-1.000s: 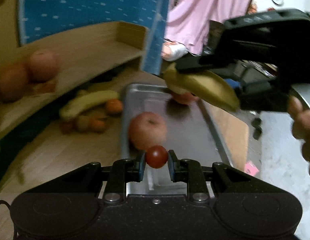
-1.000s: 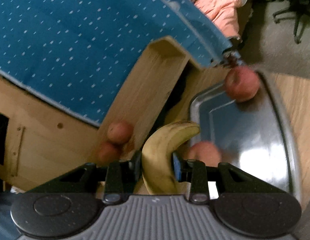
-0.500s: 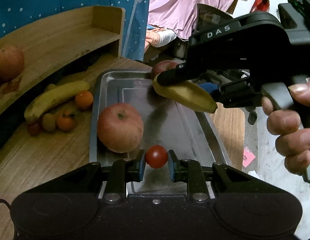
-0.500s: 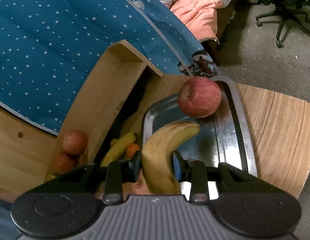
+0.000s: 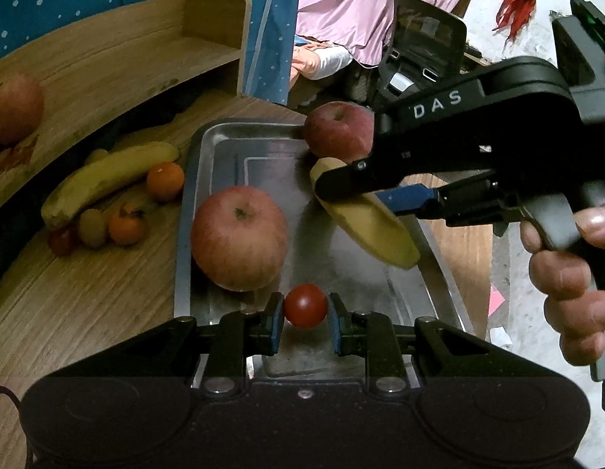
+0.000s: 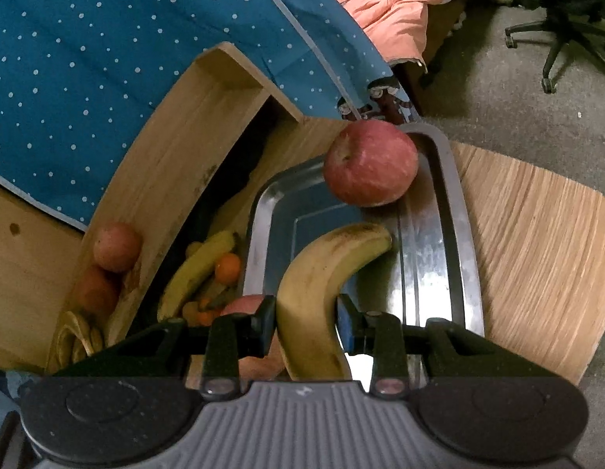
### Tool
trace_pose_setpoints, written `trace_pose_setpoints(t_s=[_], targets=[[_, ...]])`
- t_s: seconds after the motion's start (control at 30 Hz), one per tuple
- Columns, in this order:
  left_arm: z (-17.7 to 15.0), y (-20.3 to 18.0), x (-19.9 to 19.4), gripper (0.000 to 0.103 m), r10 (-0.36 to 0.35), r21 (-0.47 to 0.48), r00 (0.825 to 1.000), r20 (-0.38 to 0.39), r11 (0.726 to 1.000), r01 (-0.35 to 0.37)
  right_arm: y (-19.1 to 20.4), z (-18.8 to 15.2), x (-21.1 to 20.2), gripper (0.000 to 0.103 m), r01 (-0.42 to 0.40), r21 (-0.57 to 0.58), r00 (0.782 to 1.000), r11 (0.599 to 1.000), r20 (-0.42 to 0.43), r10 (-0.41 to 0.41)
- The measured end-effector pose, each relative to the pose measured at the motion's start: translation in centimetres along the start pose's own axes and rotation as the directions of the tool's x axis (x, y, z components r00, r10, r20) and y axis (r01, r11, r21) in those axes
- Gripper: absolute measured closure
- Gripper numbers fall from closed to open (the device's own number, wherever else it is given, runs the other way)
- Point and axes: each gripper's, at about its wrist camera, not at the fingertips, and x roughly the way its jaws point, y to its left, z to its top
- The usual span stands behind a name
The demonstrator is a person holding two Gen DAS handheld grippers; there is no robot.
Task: Organize fruits
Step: 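Carry the banana and cherry tomato over the steel tray with both tools, then release the banana and tomato onto the tray and withdraw both tools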
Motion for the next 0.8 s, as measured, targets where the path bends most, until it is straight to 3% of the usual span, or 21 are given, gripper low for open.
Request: trace_pose_setpoints(t_s=[0.27, 0.43, 0.57, 0.6, 0.8], targets=[[-0.3, 0.7, 0.1, 0.075, 0.023, -0.005, 1.000, -0.011, 1.000, -0.023, 0.0, -0.6, 0.7, 0.067, 0.022, -0.012, 0.999, 1.000, -0.025, -0.022], [-0.5, 1.1, -0.8, 0.062, 0.029, -0.004, 1.000, 0.002, 1.000, -0.029, 0.1, -0.9, 0.8, 0.065, 0.033, -0.008, 0.999, 0.999, -0.029, -0.034], [-0.9, 1.6, -2.1, 0.055, 0.038, -0.011, 0.999, 0.018, 0.999, -0.038, 0.5, -1.3, 0.0, 0.055, 0.041, -0.012, 0.999, 0.999, -0.014, -0.042], [-1.0, 1.7, -2.5, 0.052, 0.040, -0.015, 0.999, 0.024, 0.999, -0.040, 0.7, -1.4, -0.3, 0.050, 0.051, -0.014, 0.999, 0.999, -0.003, -0.051], [-1.9, 3.8, -5.4, 0.030, 0.092, -0.058, 0.993, 0.074, 0.994, -0.088, 2.3, -2.6, -2.4, 0.042, 0.077, -0.063, 0.996, 0.995, 0.041, -0.075]])
